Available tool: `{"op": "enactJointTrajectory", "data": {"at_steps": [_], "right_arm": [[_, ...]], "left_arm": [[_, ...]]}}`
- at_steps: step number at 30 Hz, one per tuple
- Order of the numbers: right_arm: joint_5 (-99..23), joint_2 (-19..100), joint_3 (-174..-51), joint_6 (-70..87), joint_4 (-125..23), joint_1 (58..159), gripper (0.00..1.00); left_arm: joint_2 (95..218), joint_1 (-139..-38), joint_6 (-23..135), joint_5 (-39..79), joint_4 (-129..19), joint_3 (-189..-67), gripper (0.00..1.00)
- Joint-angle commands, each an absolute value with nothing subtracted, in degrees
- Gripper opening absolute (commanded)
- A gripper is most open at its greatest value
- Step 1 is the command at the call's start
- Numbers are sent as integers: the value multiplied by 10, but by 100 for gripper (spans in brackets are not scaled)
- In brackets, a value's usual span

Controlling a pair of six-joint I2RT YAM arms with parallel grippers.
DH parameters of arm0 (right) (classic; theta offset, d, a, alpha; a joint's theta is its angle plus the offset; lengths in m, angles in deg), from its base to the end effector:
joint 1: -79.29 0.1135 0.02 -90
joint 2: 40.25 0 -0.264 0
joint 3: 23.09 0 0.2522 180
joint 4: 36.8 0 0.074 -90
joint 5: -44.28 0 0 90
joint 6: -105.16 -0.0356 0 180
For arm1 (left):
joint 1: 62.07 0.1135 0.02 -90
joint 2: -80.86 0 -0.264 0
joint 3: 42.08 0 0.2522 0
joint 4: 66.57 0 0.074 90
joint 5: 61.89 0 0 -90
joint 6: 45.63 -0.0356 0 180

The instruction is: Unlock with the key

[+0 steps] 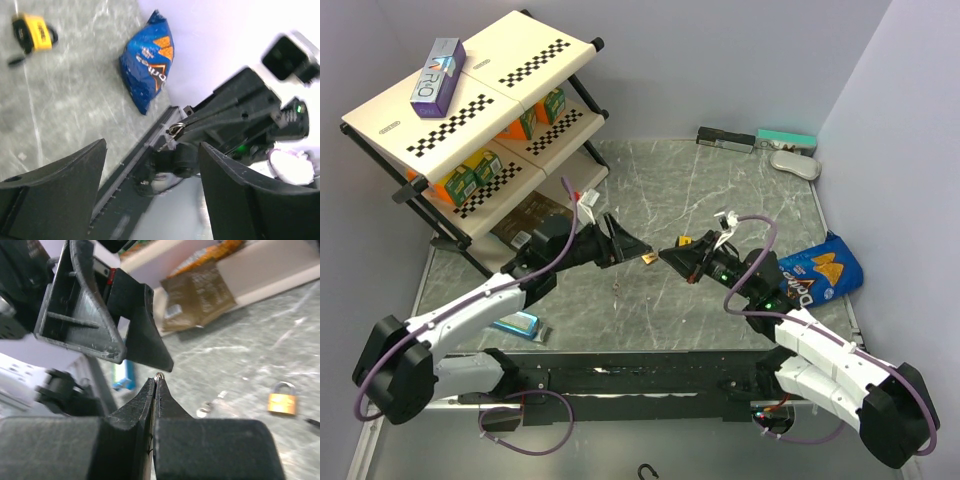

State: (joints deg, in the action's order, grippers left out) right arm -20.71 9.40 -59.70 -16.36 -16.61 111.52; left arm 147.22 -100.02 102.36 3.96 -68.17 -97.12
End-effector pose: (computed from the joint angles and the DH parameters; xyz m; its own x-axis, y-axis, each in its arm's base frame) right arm 0.1613 0.1195 0.2710 -0.3484 0.3404 -0.8733 -0.7695 0.4281 0.4739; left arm 0.2011 -0.1753 0.2879 -0.8160 -0.3448 -0.4639 0.3531 0.3380 -0.8724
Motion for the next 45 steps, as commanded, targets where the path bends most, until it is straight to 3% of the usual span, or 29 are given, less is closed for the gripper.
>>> {"op": "enactJointTrajectory", "data": {"at_steps": [1,10,26,33,36,45], "right_arm": [[-232,83,-622,-32,-206,1130,0],[-403,62,-644,180,-262,1259,0],[-537,85,-612,373,-178,1390,0],[-624,128,-606,468,-119,1460,0],[-654,155,-604,501,-92,1481,0],[-687,190,-594,573,-49,1513,0]], "left_arm": [[1501,-999,1136,38,-669,-999,79],[1549,-994,1215,-4,-654,-1019,79],[1546,-982,1330,-51,-654,-985,72],[1549,-982,1308,-64,-599,-999,54],[1550,-981,1292,-69,-570,-1008,42],[1542,-960,1256,-82,-512,-1016,30]]}}
